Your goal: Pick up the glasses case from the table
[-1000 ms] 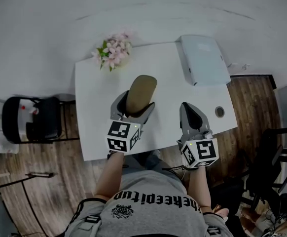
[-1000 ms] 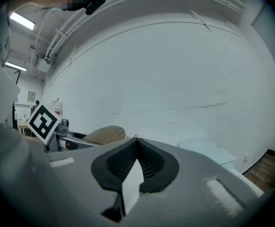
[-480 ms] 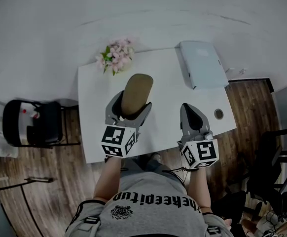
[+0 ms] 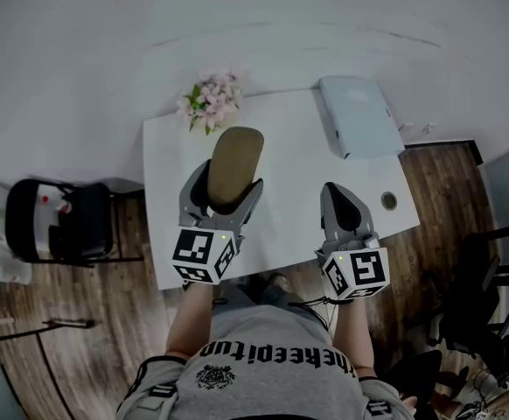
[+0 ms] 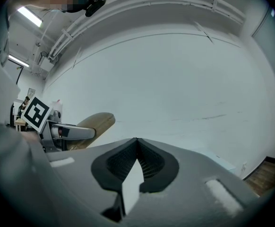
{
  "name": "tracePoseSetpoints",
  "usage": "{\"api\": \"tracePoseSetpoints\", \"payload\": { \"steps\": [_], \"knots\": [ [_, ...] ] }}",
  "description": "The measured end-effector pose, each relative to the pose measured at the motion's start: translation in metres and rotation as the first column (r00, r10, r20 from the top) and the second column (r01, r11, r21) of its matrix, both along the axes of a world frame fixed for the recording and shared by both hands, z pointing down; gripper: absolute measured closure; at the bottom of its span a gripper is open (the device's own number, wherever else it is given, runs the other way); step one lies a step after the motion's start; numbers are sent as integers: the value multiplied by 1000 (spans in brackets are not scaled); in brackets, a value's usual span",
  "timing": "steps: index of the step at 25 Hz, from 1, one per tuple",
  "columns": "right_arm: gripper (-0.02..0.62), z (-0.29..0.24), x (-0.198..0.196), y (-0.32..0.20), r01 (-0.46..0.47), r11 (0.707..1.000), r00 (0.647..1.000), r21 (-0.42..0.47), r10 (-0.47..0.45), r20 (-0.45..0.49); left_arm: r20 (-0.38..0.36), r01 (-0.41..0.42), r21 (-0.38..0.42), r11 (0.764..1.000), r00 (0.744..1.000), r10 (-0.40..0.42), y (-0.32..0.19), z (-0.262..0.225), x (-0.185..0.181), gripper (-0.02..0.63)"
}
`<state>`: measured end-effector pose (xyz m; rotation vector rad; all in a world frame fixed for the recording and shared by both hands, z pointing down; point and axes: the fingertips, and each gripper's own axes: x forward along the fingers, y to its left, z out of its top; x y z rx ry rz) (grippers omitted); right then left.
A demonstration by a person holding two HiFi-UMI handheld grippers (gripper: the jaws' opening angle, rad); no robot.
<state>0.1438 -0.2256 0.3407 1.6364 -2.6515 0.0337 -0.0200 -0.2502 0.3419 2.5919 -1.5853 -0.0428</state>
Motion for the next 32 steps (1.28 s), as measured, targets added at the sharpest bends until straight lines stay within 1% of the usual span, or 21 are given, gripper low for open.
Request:
{"api": "tracePoseSetpoints", "payload": {
  "steps": [9,19,32],
  "knots": [
    [591,-7,-11,11,-22,999,1000,24,22,-4,-27,12,67,998,1000,-11,13,-18,-21,183],
    [592,-13,-14,18,-52,998,999,36,52,1,-59,24,128,992,998,-17,24,-34,-35,181],
    [592,-19,-17,21,-55,997,998,45,55,7,-57,33,156,987,998,-24,28,-41,-45,182]
  ]
}}
